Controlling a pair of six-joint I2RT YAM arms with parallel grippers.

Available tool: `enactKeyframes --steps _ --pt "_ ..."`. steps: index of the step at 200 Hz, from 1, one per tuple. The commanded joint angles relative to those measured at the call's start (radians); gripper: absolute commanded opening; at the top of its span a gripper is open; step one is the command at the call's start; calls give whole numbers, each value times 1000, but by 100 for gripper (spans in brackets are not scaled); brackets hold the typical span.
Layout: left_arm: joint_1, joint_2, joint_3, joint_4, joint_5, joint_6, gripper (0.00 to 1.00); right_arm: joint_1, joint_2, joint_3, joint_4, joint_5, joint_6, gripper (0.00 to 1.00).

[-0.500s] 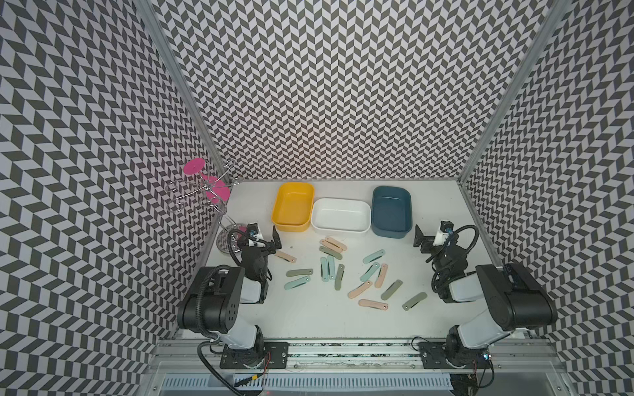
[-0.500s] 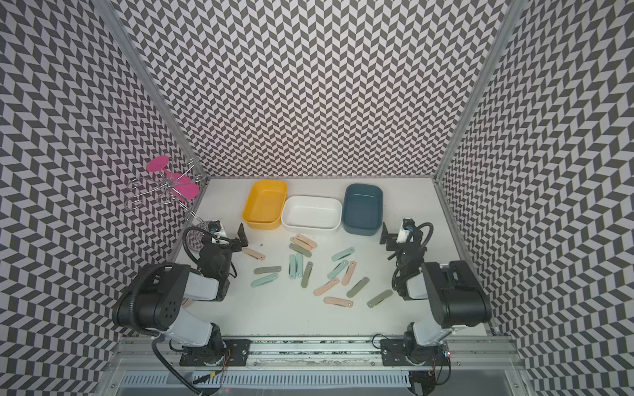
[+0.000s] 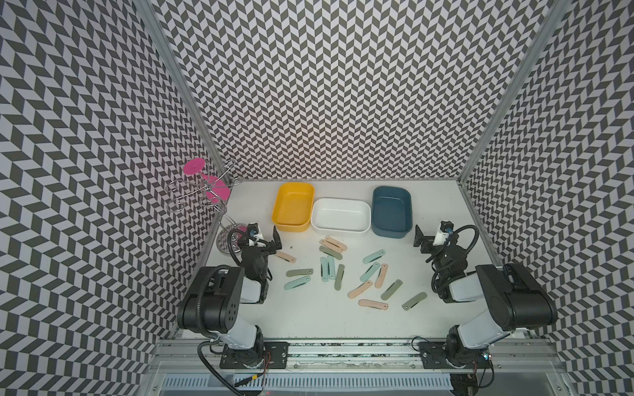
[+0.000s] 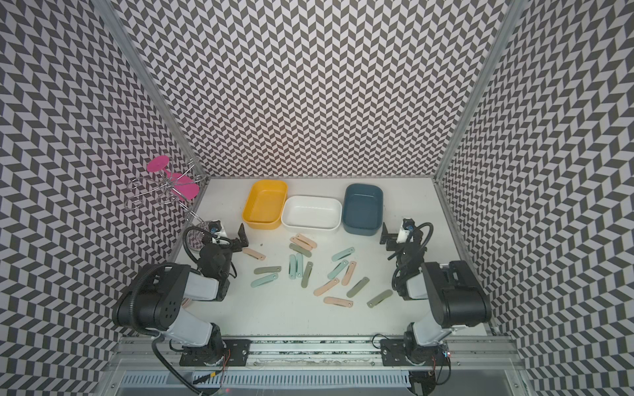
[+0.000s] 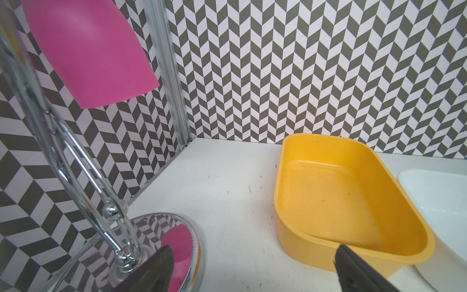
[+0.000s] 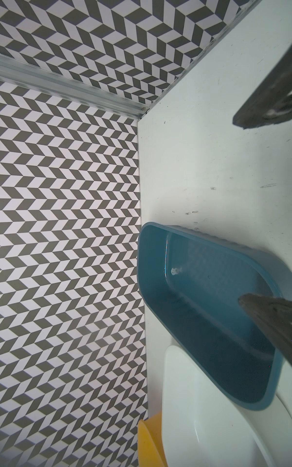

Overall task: Place the fruit knives into the storage box by color
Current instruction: Adjust the storage box at the center of the board.

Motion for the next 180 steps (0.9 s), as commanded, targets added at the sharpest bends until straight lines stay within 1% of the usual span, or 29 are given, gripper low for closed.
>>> enactKeyframes --steps 1,116,130,148,163,180 --pt "6 -11 13 -5 8 -6 100 -4 -9 -1 62 -8 -5 100" --pt "5 -20 0 10 8 -6 100 -4 -14 -7 72 -2 2 100" --pt "5 -38 3 0 -1 -9 100 -4 -51 -15 68 6 6 100" --pt "6 -102 25 -93 -22 -18 100 -4 -146 0 -45 48 17 100" --pt "7 -160 29 -147 -70 -40 100 -4 -212 34 -162 59 22 100" --pt "13 -235 42 -244 -114 -76 100 -4 -277 77 -288 87 67 100"
